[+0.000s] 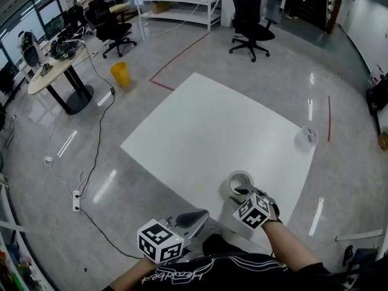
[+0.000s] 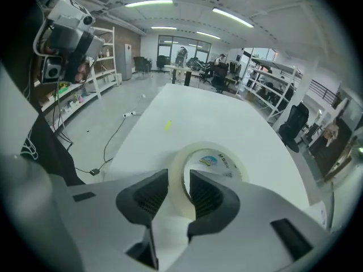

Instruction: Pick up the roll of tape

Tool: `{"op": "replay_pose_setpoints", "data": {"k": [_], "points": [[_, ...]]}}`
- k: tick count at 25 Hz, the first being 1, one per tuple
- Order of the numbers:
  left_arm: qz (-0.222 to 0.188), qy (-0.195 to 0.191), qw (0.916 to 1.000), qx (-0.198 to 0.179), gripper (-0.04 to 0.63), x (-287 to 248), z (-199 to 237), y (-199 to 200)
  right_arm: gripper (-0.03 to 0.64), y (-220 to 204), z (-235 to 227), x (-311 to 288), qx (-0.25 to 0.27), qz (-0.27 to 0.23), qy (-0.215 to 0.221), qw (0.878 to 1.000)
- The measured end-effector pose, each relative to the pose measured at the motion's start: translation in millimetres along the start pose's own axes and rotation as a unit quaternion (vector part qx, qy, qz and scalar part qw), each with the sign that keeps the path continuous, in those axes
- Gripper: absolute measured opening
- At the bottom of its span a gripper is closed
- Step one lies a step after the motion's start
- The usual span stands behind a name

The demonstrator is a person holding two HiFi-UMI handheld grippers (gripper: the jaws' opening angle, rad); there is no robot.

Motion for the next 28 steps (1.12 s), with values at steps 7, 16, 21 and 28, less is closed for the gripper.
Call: {"op": "replay_pose_setpoints", "data": {"k": [7, 16, 21, 28], "points": [[-0.01, 0.016, 0.9998, 0.001, 0.003, 9, 7, 3, 0.115, -3, 4, -4, 0.051, 0.034, 0.006, 0.998], [-0.016, 0.019, 0.9997, 0.001, 0.003, 12, 13, 9, 0.097, -1, 5, -6, 0.042, 0.033, 0.015, 0.998], [-0.014, 0.018, 0.9997, -0.002, 0.003, 8, 10, 11, 0.092, -1, -2, -3, 0.01, 0.017, 0.002, 1.0], [-0.013, 0.006, 0.9998, -0.011, 0.003, 2, -2, 12, 0.091, 3, -5, 13, -0.096, -0.06, -0.01, 0.994]]}}
Point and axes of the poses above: the fingertips, and each gripper's own axes: x backward along the fingers, z to its left, y out of its top, the point moved 1 cm from there along x, backward along the fingers, and after that the axes turned 5 degrees about x, right-handed, at the moved point
